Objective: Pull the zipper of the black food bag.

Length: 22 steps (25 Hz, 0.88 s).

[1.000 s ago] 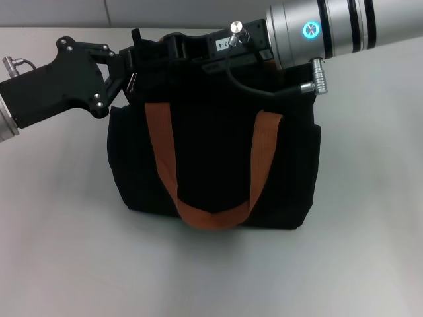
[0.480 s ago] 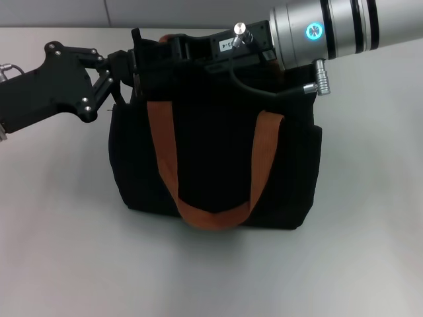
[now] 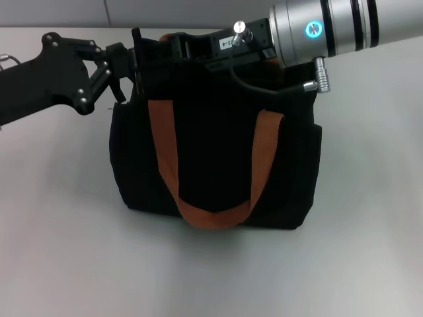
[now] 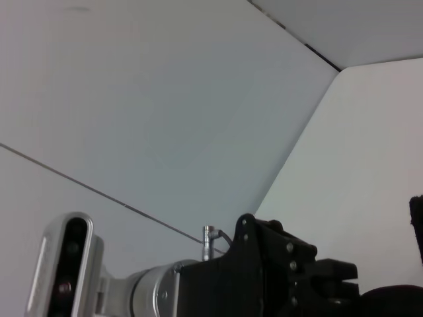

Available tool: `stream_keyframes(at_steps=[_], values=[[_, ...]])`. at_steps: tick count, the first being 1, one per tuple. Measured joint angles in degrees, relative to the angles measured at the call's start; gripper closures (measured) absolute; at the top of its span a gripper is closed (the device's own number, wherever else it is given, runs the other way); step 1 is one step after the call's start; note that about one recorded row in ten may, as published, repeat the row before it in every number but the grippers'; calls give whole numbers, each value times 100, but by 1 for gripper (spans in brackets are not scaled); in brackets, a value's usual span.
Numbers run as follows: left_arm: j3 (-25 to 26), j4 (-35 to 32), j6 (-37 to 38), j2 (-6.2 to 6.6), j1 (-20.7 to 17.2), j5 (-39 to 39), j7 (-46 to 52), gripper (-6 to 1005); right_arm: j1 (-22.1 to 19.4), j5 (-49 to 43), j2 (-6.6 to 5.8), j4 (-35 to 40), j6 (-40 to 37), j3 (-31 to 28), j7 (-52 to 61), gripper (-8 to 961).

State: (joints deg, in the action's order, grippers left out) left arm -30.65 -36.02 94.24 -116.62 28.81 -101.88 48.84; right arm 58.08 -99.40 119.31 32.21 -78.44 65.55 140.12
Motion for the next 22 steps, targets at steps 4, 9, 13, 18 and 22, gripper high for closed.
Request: stream_keyframes(at_steps=[4, 9, 13, 18, 22], values=[[-9, -36, 7, 16, 38, -11, 129, 970, -3, -20, -5, 114, 4, 74, -53, 197], [-11, -38, 47, 80, 45, -16, 192, 970, -14, -172, -13, 321, -32, 80, -114, 195], [-12, -38, 156, 133, 33, -12, 253, 969, -22, -287, -14, 400, -41, 81, -121, 196], [-11, -37, 251, 164, 23, 4, 306, 969, -22, -313, -14, 460, -68, 81, -134, 198], [-10, -37, 265, 165, 24, 3, 310, 969, -21, -317, -14, 524, -95, 87, -144, 198]])
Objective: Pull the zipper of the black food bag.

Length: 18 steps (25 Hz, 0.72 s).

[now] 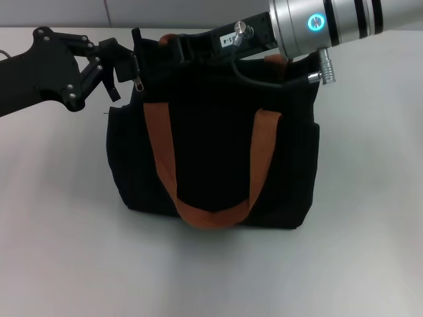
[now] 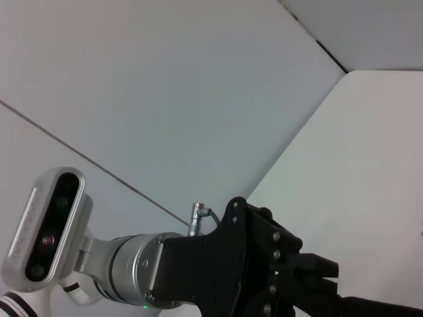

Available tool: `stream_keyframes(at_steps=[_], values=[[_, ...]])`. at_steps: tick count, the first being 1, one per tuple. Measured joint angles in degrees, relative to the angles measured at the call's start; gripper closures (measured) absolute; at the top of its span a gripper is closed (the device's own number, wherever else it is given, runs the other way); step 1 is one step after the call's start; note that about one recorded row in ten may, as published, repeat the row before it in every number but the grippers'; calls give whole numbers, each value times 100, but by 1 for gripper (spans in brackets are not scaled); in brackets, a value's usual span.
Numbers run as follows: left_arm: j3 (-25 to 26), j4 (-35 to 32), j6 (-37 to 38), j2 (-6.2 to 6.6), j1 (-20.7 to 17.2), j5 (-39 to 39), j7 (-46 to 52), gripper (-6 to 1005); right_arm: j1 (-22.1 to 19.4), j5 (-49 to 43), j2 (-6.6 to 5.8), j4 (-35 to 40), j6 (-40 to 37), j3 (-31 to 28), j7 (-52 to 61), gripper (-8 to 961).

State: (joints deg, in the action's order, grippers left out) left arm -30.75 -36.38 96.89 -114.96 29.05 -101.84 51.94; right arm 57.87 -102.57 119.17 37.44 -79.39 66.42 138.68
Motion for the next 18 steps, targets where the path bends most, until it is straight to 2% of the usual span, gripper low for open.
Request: stream_keyframes(at_steps=[18], values=[[-1, 60, -78, -98, 209, -8, 71, 968, 84, 85, 35, 6, 0, 145, -141, 205]])
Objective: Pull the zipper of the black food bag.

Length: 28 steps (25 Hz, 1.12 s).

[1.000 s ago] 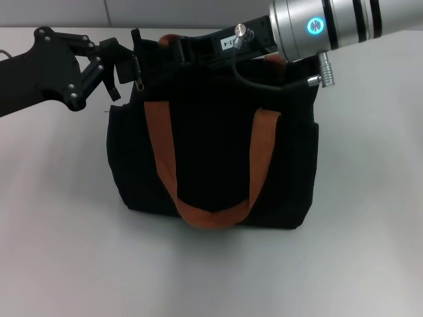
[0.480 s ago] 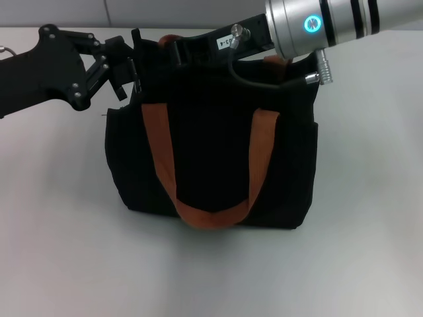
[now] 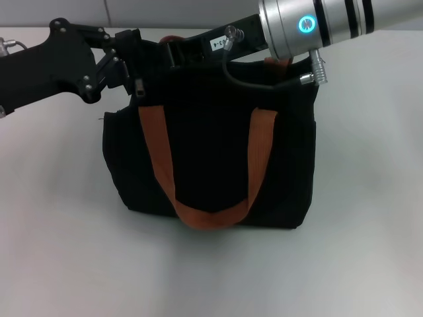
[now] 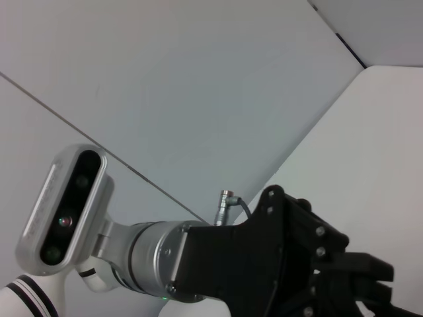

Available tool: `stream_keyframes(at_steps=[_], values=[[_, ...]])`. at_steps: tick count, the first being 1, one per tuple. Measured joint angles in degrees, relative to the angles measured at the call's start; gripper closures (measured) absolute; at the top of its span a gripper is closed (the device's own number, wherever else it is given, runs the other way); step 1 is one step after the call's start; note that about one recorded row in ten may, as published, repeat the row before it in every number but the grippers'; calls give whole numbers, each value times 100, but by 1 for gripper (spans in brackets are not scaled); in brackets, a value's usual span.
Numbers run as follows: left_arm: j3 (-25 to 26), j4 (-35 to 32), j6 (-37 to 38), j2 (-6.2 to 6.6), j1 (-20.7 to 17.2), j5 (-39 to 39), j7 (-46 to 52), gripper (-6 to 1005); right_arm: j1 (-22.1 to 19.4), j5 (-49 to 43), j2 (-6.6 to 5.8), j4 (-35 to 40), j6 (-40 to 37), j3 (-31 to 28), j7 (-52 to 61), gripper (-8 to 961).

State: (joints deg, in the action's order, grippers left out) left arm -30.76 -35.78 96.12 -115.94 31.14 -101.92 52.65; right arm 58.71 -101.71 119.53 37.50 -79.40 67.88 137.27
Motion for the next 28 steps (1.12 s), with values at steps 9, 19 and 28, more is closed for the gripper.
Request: stream_keyframes(at_steps=[9, 19, 28], values=[[43, -16, -40, 12, -103, 20, 18, 968, -41, 55, -9, -28, -5, -9, -60, 209], [28, -36, -13, 3, -159, 36, 26, 967, -62, 3, -17, -62, 90, -6, -71, 242], [30, -43, 41, -7, -161, 42, 26, 967, -62, -3, -18, -128, 221, 58, -71, 580]])
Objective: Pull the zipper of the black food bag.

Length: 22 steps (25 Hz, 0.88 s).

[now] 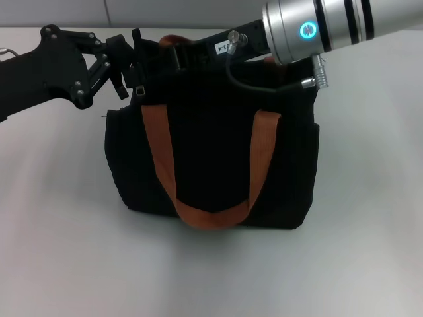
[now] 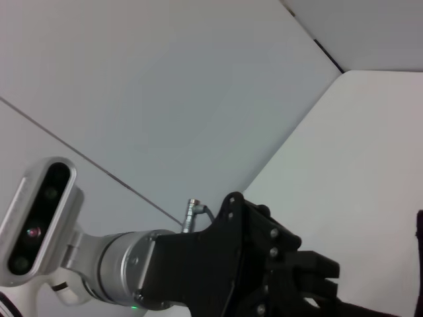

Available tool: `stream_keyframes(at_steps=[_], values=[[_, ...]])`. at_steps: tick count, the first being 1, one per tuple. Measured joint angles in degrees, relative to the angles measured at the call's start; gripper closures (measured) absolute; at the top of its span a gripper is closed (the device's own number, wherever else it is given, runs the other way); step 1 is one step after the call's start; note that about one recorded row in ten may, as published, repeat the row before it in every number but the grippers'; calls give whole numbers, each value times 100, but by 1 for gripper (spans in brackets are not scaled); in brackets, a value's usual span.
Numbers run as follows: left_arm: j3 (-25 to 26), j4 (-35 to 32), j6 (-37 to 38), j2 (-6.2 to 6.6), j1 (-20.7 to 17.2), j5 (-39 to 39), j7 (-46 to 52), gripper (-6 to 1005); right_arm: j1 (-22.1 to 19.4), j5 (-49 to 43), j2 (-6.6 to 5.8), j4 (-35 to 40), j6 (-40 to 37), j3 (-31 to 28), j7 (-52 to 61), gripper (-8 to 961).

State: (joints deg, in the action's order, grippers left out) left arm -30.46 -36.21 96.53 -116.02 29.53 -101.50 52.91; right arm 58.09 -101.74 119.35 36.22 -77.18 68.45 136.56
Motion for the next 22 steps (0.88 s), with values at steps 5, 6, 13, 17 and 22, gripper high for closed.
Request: stream_keyframes(at_steps=[5, 6, 13, 17, 22], values=[[18, 0, 5, 0, 0, 0, 0, 966, 14, -3, 0, -1, 27, 78, 4, 671], [21, 0, 13, 0, 0, 0, 0, 966, 15, -4, 0, 3, 28, 80, 4, 682], [22, 0, 55, 0, -24, 0, 0, 966, 0, -4, 0, 27, 32, 81, 2, 863], [22, 0, 59, 0, -28, 0, 0, 966, 0, 2, 7, 6, 82, 79, 2, 868], [22, 0, 67, -1, -45, -1, 0, 966, 7, 7, 17, 0, 124, 81, 2, 874]])
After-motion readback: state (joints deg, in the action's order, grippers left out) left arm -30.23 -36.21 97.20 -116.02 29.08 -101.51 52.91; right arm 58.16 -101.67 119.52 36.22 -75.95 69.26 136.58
